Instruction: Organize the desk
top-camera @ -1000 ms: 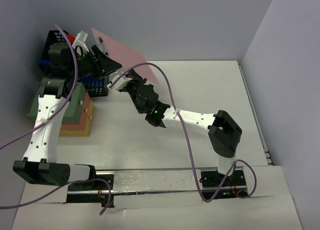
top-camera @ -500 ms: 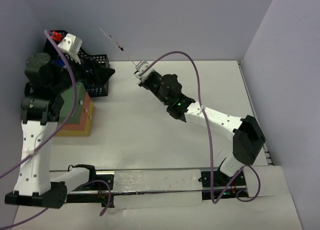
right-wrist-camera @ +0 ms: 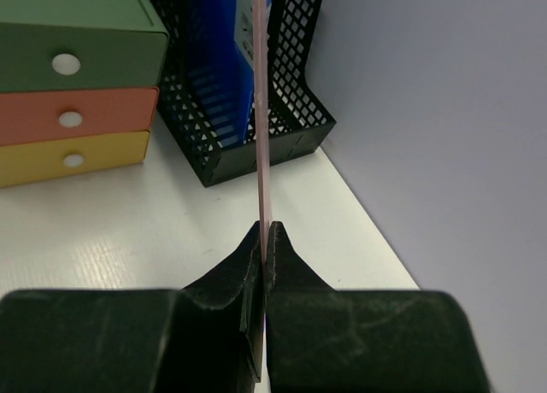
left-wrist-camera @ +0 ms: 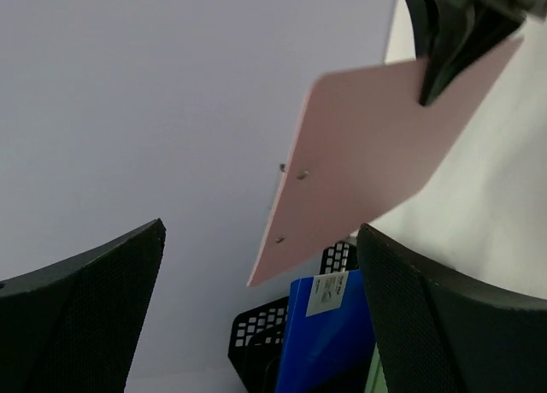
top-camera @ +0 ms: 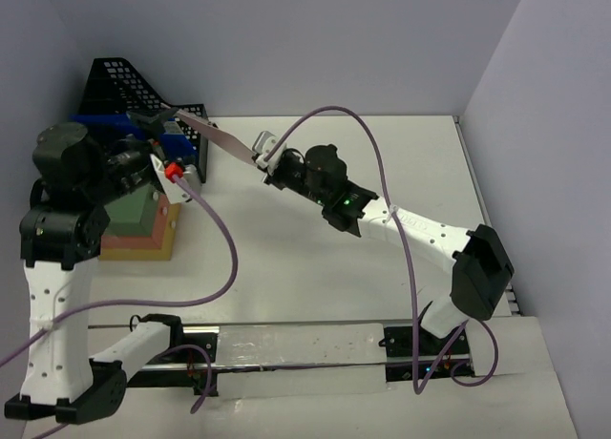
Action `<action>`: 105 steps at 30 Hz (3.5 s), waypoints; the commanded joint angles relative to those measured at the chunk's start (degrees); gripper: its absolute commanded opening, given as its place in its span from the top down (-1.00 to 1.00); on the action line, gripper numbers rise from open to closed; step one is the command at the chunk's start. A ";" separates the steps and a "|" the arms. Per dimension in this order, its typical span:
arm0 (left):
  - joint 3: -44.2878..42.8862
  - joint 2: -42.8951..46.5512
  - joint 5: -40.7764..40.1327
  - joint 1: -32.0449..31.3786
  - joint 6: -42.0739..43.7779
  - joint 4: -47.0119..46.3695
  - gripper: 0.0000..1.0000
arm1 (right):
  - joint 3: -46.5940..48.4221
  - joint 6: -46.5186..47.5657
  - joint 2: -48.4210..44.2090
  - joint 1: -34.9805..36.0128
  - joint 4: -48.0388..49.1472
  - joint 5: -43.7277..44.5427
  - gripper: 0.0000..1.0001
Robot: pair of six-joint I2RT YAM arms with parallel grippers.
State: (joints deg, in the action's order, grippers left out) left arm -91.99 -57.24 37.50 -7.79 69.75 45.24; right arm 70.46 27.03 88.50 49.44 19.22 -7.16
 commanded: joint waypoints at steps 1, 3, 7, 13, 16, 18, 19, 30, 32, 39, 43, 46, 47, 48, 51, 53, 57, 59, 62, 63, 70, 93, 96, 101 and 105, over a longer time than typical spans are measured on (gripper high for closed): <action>-7.47 -5.51 3.48 -0.03 18.71 15.47 -0.99 | 1.39 2.49 -3.65 2.03 3.39 -0.47 1.00; -9.46 -8.17 3.70 -0.03 17.72 17.91 -0.99 | 1.65 2.80 -3.48 2.43 3.61 -0.35 1.00; -18.01 -15.27 5.73 -0.07 17.85 28.40 -0.98 | 2.22 3.57 -3.16 2.59 4.21 0.48 1.00; -16.19 -16.10 6.97 -0.44 13.43 24.51 -0.20 | 2.41 4.51 -2.74 2.95 5.65 0.69 1.00; -16.53 -17.17 5.03 -2.28 15.53 27.66 0.06 | 3.16 4.93 -2.11 2.86 6.62 1.09 1.00; -16.59 -17.79 4.15 -3.21 15.54 27.52 0.31 | 4.27 5.47 -1.32 2.86 6.44 1.07 1.00; -16.52 -18.01 3.59 -3.51 14.81 26.71 0.61 | 4.98 5.84 -0.81 2.86 6.29 1.03 1.00; -16.29 -19.59 1.46 -3.81 14.89 21.75 1.00 | 6.55 6.46 1.92 2.68 7.68 2.26 1.00; -13.29 -18.21 -0.79 -3.93 11.32 14.16 1.00 | 7.69 6.04 3.24 2.48 7.65 3.36 0.90; -15.15 -19.49 -7.35 -3.72 7.42 -1.22 1.00 | 14.09 4.00 10.72 2.15 8.03 12.09 -0.37; -18.84 -22.68 -7.89 -2.96 6.84 -1.50 1.00 | 14.59 1.39 12.41 1.39 11.20 15.61 -0.43; -17.75 -23.58 -8.98 -1.91 10.66 -2.75 1.00 | 12.98 -1.33 12.11 0.36 13.26 16.34 -0.43; -18.09 -24.53 -9.32 -0.96 11.82 -3.71 1.00 | 11.96 -1.74 11.90 0.09 14.22 16.61 -0.43; -20.08 -26.18 -9.61 0.15 12.33 -3.79 1.00 | 11.09 -2.48 11.48 -0.29 14.69 16.50 -0.43; -31.37 -33.29 -8.31 5.56 11.84 -0.17 1.00 | 8.43 -4.52 10.01 -0.99 16.02 15.55 -0.43; -46.84 -42.01 -5.69 10.10 9.99 5.05 1.00 | 6.52 -4.94 9.59 -1.33 16.43 14.93 -0.43; -46.20 -42.76 -1.57 14.99 10.27 4.46 1.00 | 5.34 -6.32 10.28 -1.89 16.47 15.42 -0.43; -40.44 -40.36 -0.35 15.72 10.78 1.60 1.00 | 5.04 -8.85 10.95 -2.69 16.44 14.94 -0.43; -43.70 -41.29 3.11 17.20 8.42 2.43 1.00 | 5.26 -13.65 11.83 -4.33 15.65 12.39 -0.43; -46.78 -42.65 3.88 17.61 7.35 3.46 1.00 | 5.43 -14.67 12.14 -4.77 15.32 11.69 -0.43; -42.74 -38.40 8.81 19.45 7.63 6.50 1.00 | 10.19 -17.17 15.23 -5.70 12.27 9.54 -0.43; -43.14 -41.53 1.93 17.20 27.70 27.58 1.00 | 68.72 -21.67 51.63 -10.91 8.42 -23.85 -0.56; -44.20 -42.68 1.37 17.18 29.12 28.19 1.00 | 70.06 -19.68 53.73 -9.38 10.96 -23.65 -0.57; -44.71 -44.02 -0.19 17.05 32.57 30.44 1.00 | 75.15 -23.31 59.64 -7.63 15.76 -14.08 -0.60; -45.32 -46.17 -2.85 16.98 33.43 30.08 1.00 | 76.16 -31.57 62.28 -7.60 20.53 -9.04 -0.62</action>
State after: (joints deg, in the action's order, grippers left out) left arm -134.68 -101.35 37.68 9.14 98.93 75.19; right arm 143.67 2.82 149.30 41.38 31.06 -22.88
